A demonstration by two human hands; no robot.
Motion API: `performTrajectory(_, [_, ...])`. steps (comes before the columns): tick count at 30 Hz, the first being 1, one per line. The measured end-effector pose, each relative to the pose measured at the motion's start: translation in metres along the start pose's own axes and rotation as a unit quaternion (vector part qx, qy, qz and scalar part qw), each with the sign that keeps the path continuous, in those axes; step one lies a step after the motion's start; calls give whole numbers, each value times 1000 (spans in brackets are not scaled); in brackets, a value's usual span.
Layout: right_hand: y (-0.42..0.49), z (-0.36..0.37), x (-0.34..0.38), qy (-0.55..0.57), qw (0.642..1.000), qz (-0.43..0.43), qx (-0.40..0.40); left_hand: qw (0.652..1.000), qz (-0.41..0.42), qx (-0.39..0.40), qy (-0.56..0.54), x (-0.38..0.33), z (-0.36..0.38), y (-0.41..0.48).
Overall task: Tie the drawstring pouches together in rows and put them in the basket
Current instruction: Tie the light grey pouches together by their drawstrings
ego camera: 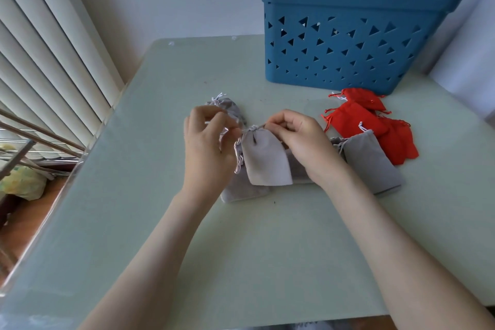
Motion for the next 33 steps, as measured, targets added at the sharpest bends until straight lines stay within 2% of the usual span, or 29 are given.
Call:
performTrajectory(3, [-3,-3,5,-11,999,8,47,995,43,51,68,5,7,-4])
performTrajectory(5, [-3,-2,2,-62,995,20,72,995,42,68,62,8,8,-5])
performTrajectory(8, [-2,2,-6,-137,987,28,75,991,-29,128,23,12,11,-7])
performTrajectory(11, [2,-3,-9,-156,987,25,32,975,-103,194,27,14,14,-10])
performTrajectory(13, [5,-8,-8,-149,989,21,-8,969,-155,179,-62,10,13,-11])
performTrajectory(15, [8,-14,-7,-134,989,6,-55,948,-211,180,-157,6,16,-12])
performTrajectory(17, [9,-19,-6,-90,992,1,-86,935,-227,192,-192,6,20,-16])
performTrajectory(20, [6,-20,-2,28,998,12,-52,945,-199,186,-182,11,20,-18])
performTrajectory(22, [2,-15,1,54,998,6,-8,947,-191,183,-180,14,20,-19])
performTrajectory(27, [-6,20,-7,-69,994,-7,86,940,-258,115,-190,19,14,-15])
performTrajectory(29, [-8,34,-13,-74,991,-16,112,935,-289,82,-189,21,10,-14])
performTrajectory(31, [-10,42,-16,-91,989,-29,112,934,-304,98,-159,24,8,-13])
performTrajectory(33, [-9,45,-16,-160,982,-69,76,942,-288,158,-74,29,10,-16])
Point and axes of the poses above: each hand's wrist, its own y-axis towards the middle knuckle, its own z-axis out of the palm, x = y × z, the point moved 5 cm from there along y, towards the middle knuckle, and after that the axes turned 14 degrees about z, right-handed, at the moved point
